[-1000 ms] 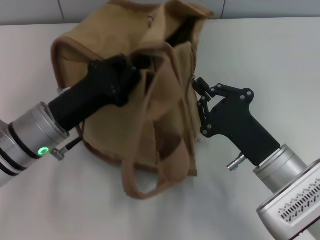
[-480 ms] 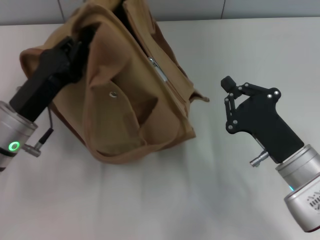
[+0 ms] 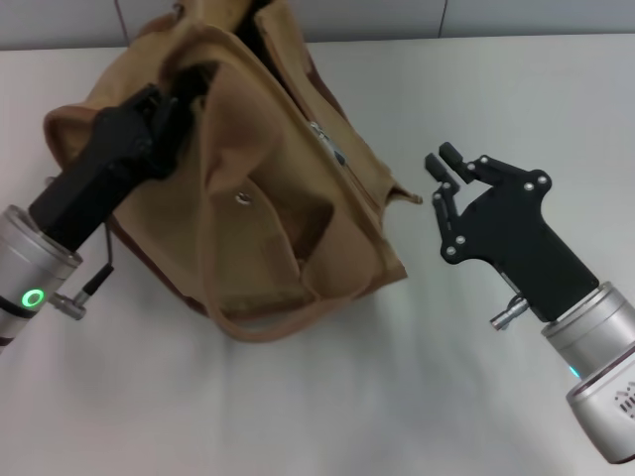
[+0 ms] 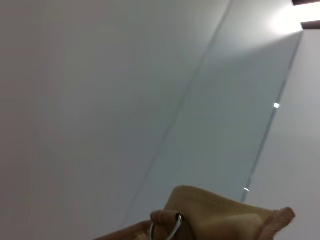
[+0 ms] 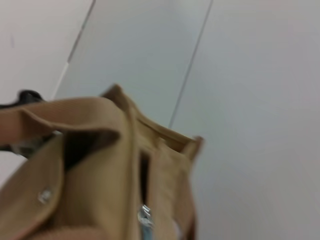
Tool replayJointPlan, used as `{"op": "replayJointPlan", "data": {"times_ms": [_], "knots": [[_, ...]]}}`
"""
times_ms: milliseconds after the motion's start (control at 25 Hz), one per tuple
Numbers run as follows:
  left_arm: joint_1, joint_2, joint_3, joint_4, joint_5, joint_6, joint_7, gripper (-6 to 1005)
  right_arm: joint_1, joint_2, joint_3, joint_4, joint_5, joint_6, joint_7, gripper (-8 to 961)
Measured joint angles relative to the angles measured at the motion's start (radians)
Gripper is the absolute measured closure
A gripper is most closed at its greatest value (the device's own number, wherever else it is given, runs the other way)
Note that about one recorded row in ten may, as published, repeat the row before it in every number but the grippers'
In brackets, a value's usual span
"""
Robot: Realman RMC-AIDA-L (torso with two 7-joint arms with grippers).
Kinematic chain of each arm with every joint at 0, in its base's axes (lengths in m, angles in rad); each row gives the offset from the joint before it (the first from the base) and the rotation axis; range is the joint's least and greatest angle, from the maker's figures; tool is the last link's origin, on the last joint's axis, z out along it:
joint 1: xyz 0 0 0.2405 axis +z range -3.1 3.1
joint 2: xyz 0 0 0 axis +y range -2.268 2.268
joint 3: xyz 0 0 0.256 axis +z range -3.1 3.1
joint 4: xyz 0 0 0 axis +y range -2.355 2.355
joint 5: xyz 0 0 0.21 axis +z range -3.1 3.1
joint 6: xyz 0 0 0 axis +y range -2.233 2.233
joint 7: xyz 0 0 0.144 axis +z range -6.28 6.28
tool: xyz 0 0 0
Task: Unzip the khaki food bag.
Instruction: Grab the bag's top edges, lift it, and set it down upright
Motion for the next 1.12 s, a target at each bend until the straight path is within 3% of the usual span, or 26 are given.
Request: {"op": "replayJointPlan", "data": {"times_ms": [120,680,880,1120], "knots": [[-0.023,0.000,0.045,-0.014,0.001,0.009,-0.002,866,0.013,0.000,0.000,-0.005,-0.063,0.013,-0.005,915],[-0.071,-0.002,0.096,-0.049,0.015,0.011,0.010,861,-0.018,0.000,0.009,-0.017,-0.117,0.128,-0.078,512],[-0.084,-0.002,0.098,-0.051,0.047,0.012,0.011,860,-0.001,0.000,0.009,0.011,-0.117,0.177,-0.119,292],[-0.088,-0.002,0.111,-0.051,0.053,0.012,0.011,857,0.018,0.000,0.010,0.032,-0.118,0.170,-0.124,287]]}}
